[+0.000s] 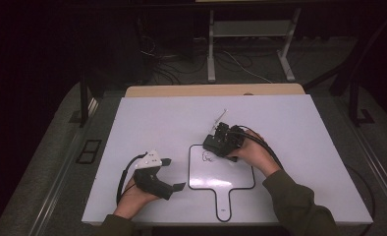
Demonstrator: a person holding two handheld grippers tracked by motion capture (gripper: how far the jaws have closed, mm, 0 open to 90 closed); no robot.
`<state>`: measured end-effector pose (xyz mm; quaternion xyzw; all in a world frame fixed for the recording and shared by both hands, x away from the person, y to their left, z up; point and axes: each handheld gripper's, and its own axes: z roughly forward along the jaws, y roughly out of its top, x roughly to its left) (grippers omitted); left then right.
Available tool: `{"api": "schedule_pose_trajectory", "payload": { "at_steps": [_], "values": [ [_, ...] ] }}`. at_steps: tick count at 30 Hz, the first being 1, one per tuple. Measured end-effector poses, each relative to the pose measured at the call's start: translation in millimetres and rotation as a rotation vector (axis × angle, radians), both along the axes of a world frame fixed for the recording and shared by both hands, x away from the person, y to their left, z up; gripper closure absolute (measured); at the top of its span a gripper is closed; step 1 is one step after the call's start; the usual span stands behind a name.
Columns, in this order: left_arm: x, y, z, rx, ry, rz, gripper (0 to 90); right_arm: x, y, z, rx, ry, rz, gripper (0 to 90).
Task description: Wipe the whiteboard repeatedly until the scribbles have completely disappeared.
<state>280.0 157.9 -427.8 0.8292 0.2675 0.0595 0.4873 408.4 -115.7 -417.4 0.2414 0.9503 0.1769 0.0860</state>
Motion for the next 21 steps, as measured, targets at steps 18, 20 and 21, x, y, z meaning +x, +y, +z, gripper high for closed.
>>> {"api": "schedule_pose_trajectory", "payload": {
  "at_steps": [18,20,21],
  "values": [
    [-0.1,-0.2,-0.3,0.001,0.000,-0.002,0.0,-2.7,24.1,0.8,-0.012,0.012,0.044,38.8],
    [-0.1,-0.1,-0.3,0.000,0.001,-0.001,0.0,-5.4,27.3,0.9,-0.007,0.018,0.051,38.7],
    [-0.1,-0.1,-0.3,0.000,0.001,-0.001,0.0,-6.6,28.7,1.1,-0.005,0.020,0.054,38.7]
  ]
}}
